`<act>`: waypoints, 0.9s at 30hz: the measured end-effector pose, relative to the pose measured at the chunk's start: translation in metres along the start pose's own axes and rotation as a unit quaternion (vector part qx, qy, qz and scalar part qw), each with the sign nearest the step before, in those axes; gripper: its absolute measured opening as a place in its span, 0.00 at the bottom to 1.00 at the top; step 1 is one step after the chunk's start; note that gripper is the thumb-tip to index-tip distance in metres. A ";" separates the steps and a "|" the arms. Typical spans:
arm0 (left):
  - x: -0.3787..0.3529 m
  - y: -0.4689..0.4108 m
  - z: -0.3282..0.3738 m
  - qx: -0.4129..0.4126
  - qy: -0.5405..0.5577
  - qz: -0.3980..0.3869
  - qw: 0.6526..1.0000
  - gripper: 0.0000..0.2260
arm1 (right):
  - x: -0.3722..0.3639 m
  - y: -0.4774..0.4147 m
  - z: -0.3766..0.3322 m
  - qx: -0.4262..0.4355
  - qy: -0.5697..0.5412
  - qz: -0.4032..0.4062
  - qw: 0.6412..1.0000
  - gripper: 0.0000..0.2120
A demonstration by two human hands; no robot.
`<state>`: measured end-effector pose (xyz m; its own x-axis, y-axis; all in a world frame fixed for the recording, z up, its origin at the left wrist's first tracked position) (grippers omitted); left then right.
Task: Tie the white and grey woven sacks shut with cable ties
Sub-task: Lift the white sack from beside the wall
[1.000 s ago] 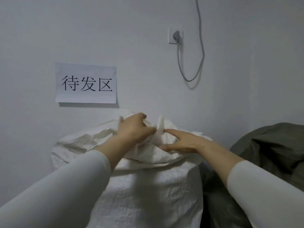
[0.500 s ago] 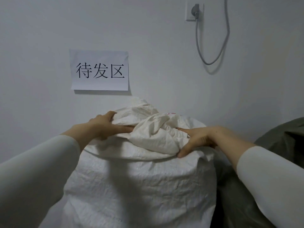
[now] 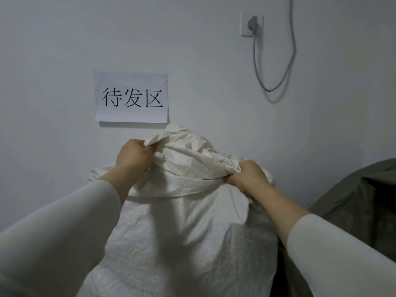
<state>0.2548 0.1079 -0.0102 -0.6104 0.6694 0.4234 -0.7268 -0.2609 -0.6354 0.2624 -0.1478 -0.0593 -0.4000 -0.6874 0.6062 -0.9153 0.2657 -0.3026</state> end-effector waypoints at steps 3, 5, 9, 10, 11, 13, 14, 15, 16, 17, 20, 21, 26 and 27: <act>0.006 -0.012 0.009 0.088 0.065 0.075 0.991 0.17 | 0.009 0.002 -0.016 0.004 -0.086 0.054 0.995 0.08; 0.010 -0.019 0.021 0.130 0.127 0.109 0.977 0.15 | 0.013 0.002 -0.026 -0.005 -0.155 0.085 0.984 0.04; 0.016 -0.020 0.051 0.189 0.259 0.132 0.938 0.10 | 0.011 0.003 -0.031 -0.054 -0.287 0.110 0.950 0.06; 0.018 -0.018 0.055 0.201 0.277 0.129 0.930 0.11 | 0.012 0.001 -0.029 -0.053 -0.279 0.111 0.952 0.06; 0.018 -0.016 0.057 0.192 0.273 0.124 0.934 0.13 | 0.014 -0.001 -0.026 -0.053 -0.240 0.106 0.964 0.04; 0.015 -0.012 0.056 0.149 0.210 0.112 0.960 0.12 | 0.023 -0.004 -0.021 -0.067 -0.123 0.071 0.988 0.10; 0.014 -0.010 0.053 0.129 0.177 0.106 0.970 0.12 | 0.027 -0.004 -0.019 -0.081 -0.062 0.042 0.994 0.14; 0.014 -0.006 0.052 0.118 0.154 0.095 0.976 0.13 | 0.032 -0.004 -0.018 -0.088 -0.001 0.018 0.996 0.17; 0.014 -0.004 0.048 0.109 0.117 0.079 0.984 0.14 | 0.036 -0.001 -0.017 -0.093 0.067 0.002 0.993 0.17; 0.013 -0.003 0.045 0.099 0.058 0.052 0.992 0.16 | 0.039 0.002 -0.018 -0.097 0.138 -0.008 0.986 0.16; 0.010 -0.003 0.042 0.078 -0.140 -0.050 0.986 0.17 | 0.041 -0.002 -0.020 -0.055 0.307 -0.014 0.950 0.15; 0.010 -0.002 0.042 0.087 -0.198 -0.069 0.974 0.20 | 0.042 -0.004 -0.019 -0.053 0.311 -0.023 0.949 0.16; 0.012 -0.004 0.030 0.139 -0.287 -0.163 0.934 0.48 | 0.041 -0.013 -0.004 -0.111 0.114 -0.137 0.978 0.23; 0.012 -0.007 0.028 0.144 -0.224 -0.181 0.947 0.42 | 0.039 -0.016 -0.002 -0.119 0.105 -0.136 0.978 0.28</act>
<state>0.2434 0.0985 0.0170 -0.3306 0.4059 0.8520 -0.9301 -0.2933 -0.2212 0.2610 -0.1778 -0.0292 -0.1175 -0.6080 0.7852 -0.9644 0.2586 0.0559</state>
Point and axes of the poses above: each hand's wrist, its own y-axis away from the middle knuckle, its own x-axis out of the back of the hand, z = x × y, the point moved 1 cm from there along -y, towards the middle knuckle, and after that the axes turned 10 degrees about -x, right-handed, at the moved point
